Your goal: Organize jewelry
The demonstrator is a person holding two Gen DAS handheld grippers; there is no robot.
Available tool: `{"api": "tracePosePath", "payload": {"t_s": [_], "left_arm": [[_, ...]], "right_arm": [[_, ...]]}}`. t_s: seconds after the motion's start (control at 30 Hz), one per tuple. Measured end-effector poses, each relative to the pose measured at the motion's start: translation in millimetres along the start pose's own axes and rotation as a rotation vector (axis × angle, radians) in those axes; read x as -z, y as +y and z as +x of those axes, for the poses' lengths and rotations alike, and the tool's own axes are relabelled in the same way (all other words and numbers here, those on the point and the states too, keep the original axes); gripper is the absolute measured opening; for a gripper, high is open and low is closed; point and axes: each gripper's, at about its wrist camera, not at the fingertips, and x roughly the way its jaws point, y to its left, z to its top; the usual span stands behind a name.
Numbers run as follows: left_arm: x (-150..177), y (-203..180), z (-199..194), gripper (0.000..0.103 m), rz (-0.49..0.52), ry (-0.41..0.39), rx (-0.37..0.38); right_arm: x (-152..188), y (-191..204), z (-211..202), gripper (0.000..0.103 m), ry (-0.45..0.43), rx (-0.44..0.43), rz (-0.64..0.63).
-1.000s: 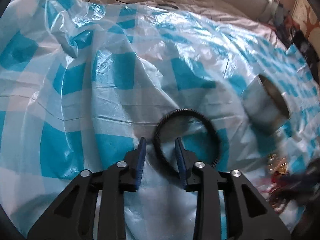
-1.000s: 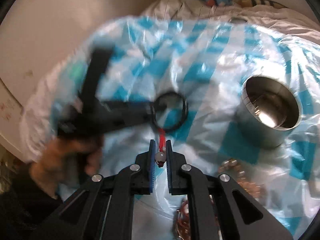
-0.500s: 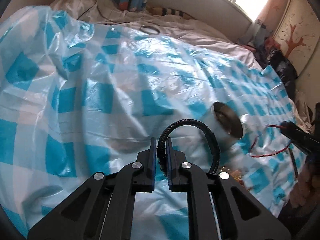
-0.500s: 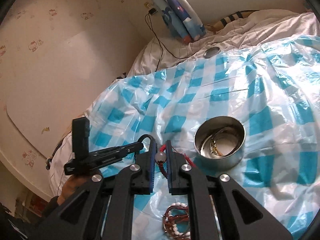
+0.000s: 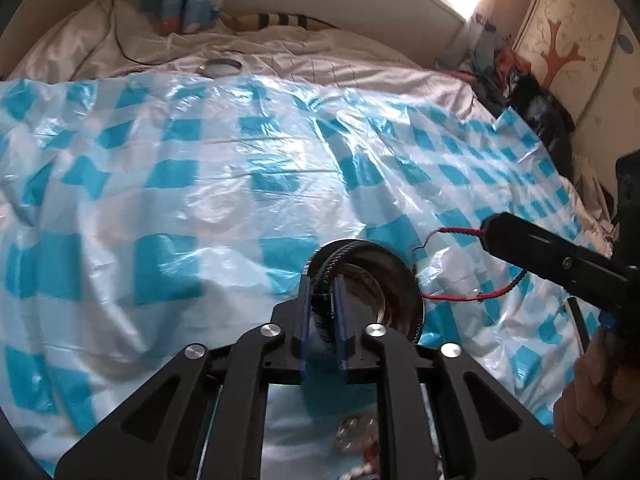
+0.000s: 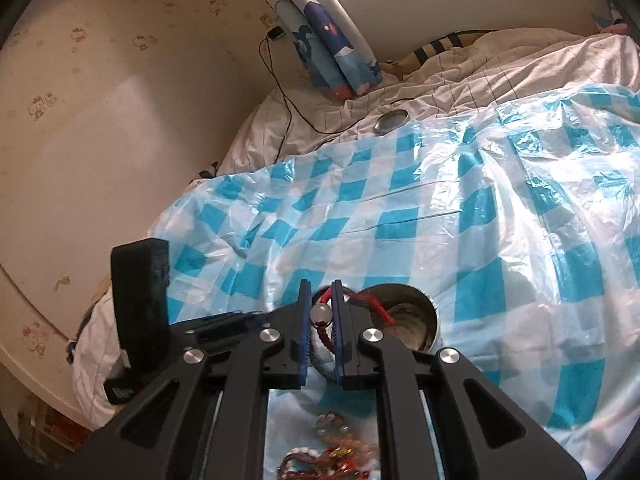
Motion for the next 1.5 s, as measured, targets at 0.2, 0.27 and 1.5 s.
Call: {"api": "tracePosePath", "payload": {"t_s": [0.2, 0.27, 1.5], "left_arm": [[1, 22, -20, 0.049, -0.063, -0.036, -0.058], [1, 28, -30, 0.052, -0.075, -0.051, -0.066], [118, -61, -25, 0.009, 0.436, 0.158, 0.067]], "right_arm": [[7, -18, 46, 0.026, 0.165, 0.044, 0.041], [10, -18, 43, 0.046, 0.152, 0.093, 0.033], [58, -24, -46, 0.071, 0.139, 0.197, -0.057]]}}
